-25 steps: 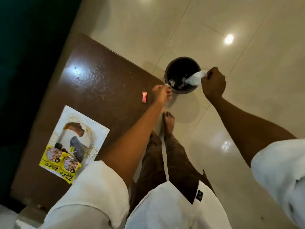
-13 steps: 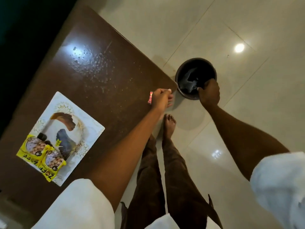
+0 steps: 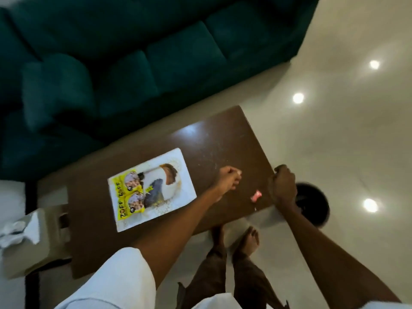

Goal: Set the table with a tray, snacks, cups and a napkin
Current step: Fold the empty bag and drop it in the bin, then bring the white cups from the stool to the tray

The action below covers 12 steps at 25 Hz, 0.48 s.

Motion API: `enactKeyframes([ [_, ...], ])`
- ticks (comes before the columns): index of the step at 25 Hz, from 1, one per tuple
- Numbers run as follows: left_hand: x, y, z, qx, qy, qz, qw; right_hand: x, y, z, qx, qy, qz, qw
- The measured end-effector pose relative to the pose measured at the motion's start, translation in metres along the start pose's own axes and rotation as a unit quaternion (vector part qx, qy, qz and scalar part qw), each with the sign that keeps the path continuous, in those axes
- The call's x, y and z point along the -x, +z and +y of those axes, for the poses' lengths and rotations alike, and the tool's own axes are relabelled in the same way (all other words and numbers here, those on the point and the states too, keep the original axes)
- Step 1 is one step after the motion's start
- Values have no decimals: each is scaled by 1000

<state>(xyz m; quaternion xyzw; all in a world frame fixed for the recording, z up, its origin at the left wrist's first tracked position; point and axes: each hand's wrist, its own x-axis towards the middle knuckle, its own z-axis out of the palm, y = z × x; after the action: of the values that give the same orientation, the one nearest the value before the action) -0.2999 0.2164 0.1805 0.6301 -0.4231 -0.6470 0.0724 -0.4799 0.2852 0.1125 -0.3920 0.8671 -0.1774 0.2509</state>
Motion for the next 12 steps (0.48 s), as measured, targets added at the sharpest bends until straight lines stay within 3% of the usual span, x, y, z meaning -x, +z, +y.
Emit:
enactKeyframes([
  [5,104,-154,77,33,88,122,988,15,-54,-159,-62,-115,-10,991],
  [9,202,-274,118,53,179,252,949,29,-102,-306,-70,-277,6,958],
  [12,269,-342,121,38,217,322,921,63,-127,-402,-79,-351,49,932],
])
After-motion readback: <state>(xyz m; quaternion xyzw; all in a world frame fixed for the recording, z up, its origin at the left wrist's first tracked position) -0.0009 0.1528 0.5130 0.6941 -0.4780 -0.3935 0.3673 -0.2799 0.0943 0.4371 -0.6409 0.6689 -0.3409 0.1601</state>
